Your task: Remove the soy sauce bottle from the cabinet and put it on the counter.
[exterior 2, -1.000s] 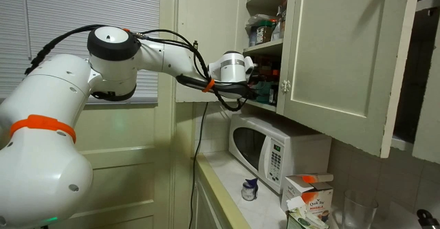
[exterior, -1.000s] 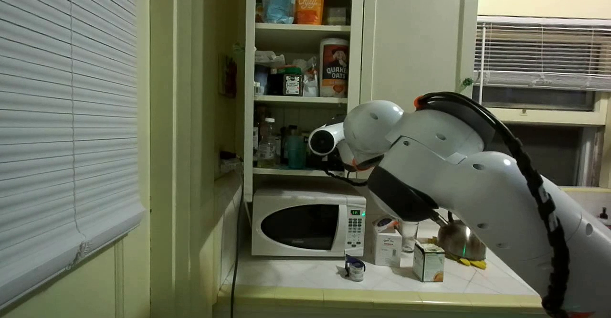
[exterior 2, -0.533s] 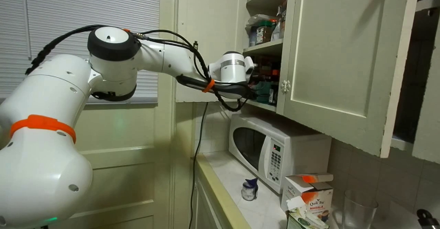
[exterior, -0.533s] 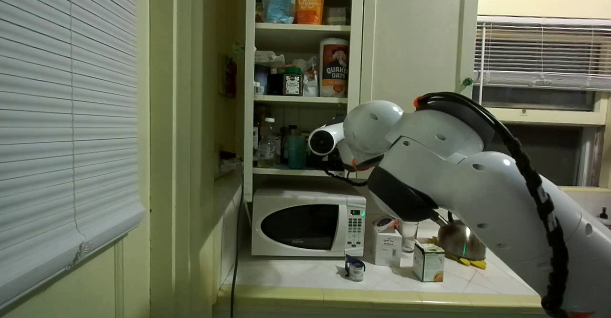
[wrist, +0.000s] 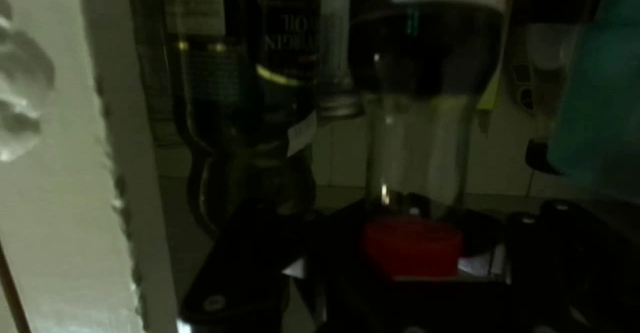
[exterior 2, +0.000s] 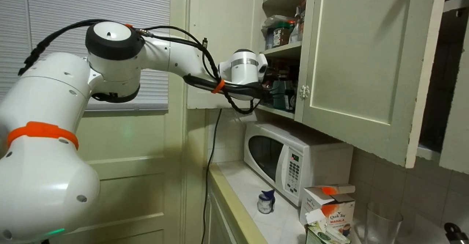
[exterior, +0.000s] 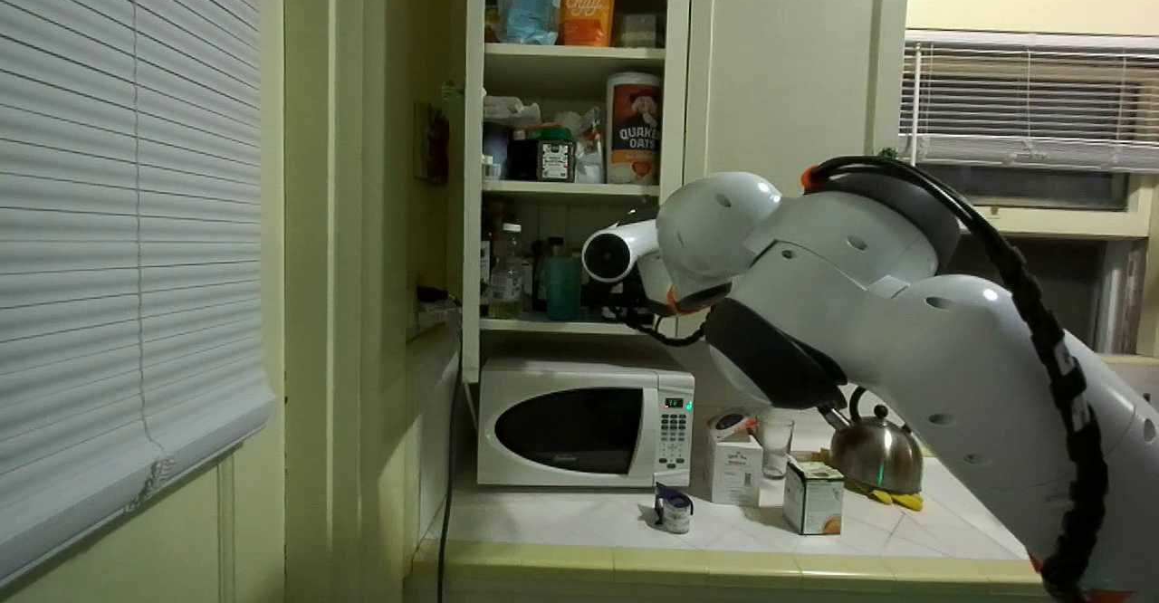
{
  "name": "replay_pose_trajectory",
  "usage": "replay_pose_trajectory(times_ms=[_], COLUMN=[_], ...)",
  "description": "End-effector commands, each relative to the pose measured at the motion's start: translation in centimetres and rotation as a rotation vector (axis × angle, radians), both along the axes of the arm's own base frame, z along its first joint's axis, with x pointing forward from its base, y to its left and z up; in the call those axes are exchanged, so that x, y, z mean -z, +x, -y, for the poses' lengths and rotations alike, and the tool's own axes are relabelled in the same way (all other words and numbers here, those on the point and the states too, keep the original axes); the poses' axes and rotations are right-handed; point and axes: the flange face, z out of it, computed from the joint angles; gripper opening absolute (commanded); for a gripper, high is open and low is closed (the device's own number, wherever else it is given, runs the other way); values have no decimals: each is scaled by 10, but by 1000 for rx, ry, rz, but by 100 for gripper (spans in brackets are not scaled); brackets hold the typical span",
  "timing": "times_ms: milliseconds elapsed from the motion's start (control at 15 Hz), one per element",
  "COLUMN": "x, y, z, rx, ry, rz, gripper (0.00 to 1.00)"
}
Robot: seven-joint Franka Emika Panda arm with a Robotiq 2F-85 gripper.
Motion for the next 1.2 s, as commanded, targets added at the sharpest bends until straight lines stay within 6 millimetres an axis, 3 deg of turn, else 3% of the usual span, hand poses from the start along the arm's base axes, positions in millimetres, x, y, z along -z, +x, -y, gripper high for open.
replay_pose_trajectory(times_ms=[0,400,867,933,1000,1133], x=[-21,-16,-19,-24,-27,-35], y=[-13,-4,-5,-6,-7,-13], z=[2,4,-13,-14,-15,-13], rx=[42,60,53,50,49,53], ry=[2,-10,1,-3,-7,-26], rz=[16,63,61,66,68,70], gripper=[0,0,0,25,26,40])
